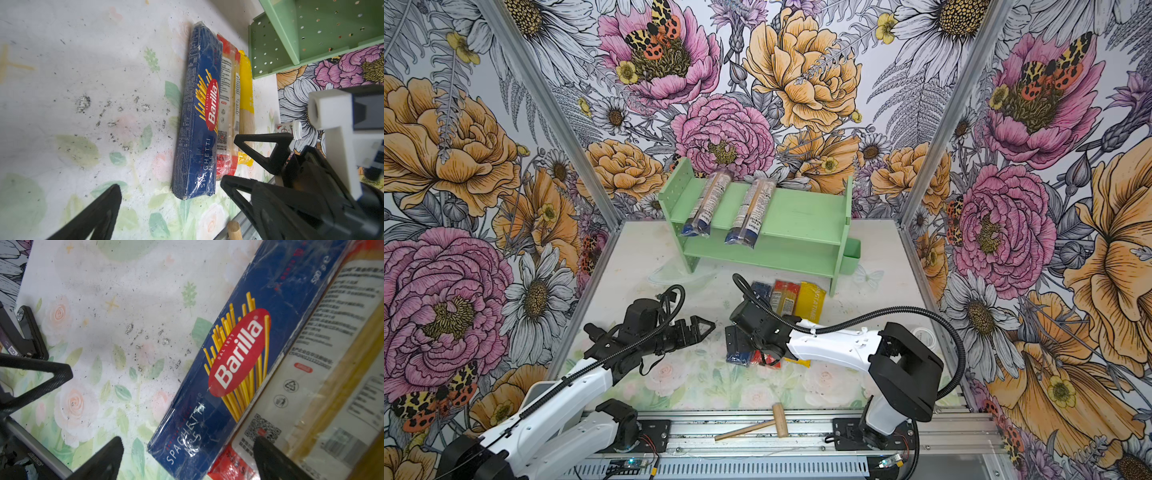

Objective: Place and organize the pasta boxes and bags onto the shelf
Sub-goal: 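Move the right gripper over the blue Barilla box while the left gripper draws back, then lower the right gripper around the Barilla box and close on it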

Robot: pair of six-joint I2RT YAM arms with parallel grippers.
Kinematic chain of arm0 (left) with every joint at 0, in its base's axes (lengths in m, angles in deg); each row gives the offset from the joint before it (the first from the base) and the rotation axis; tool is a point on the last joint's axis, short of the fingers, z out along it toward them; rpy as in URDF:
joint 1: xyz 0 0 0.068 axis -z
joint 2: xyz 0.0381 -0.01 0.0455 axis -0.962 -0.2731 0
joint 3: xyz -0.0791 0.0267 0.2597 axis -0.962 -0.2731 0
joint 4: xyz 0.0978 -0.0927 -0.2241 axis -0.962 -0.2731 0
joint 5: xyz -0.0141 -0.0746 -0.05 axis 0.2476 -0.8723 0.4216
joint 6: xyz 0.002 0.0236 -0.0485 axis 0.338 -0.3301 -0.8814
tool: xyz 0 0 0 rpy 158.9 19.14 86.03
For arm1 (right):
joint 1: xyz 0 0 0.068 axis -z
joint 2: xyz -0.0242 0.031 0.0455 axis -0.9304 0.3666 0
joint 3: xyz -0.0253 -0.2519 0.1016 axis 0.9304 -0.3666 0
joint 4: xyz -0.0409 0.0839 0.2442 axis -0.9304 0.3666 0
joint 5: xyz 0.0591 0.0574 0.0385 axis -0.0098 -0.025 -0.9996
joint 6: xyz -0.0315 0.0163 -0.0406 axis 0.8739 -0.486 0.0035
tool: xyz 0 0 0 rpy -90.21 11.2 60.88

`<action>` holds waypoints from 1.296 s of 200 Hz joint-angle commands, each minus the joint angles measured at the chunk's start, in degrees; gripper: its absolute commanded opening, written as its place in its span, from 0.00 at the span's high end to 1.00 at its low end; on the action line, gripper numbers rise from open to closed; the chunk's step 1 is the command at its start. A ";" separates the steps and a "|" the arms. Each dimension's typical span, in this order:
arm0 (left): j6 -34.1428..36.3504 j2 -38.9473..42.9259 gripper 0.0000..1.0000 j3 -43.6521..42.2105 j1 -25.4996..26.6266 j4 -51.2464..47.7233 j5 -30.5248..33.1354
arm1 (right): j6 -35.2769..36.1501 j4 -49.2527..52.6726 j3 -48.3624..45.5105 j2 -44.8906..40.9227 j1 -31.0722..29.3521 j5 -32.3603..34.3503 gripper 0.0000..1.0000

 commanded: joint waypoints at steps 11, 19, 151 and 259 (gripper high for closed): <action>-0.80 2.16 0.01 -1.93 -1.67 -0.10 -0.04 | -5.25 2.01 3.08 2.89 -0.88 3.65 0.01; -0.98 2.25 0.01 -2.20 -1.80 -0.05 0.09 | -5.87 2.12 3.36 3.46 -1.01 3.70 0.00; -1.61 2.51 0.01 -3.34 -2.70 -0.12 0.60 | -12.28 4.97 7.19 13.34 -3.83 5.67 0.01; -1.70 1.96 0.01 -3.58 -3.19 0.17 0.66 | -11.34 8.52 8.56 18.20 -3.61 8.09 0.21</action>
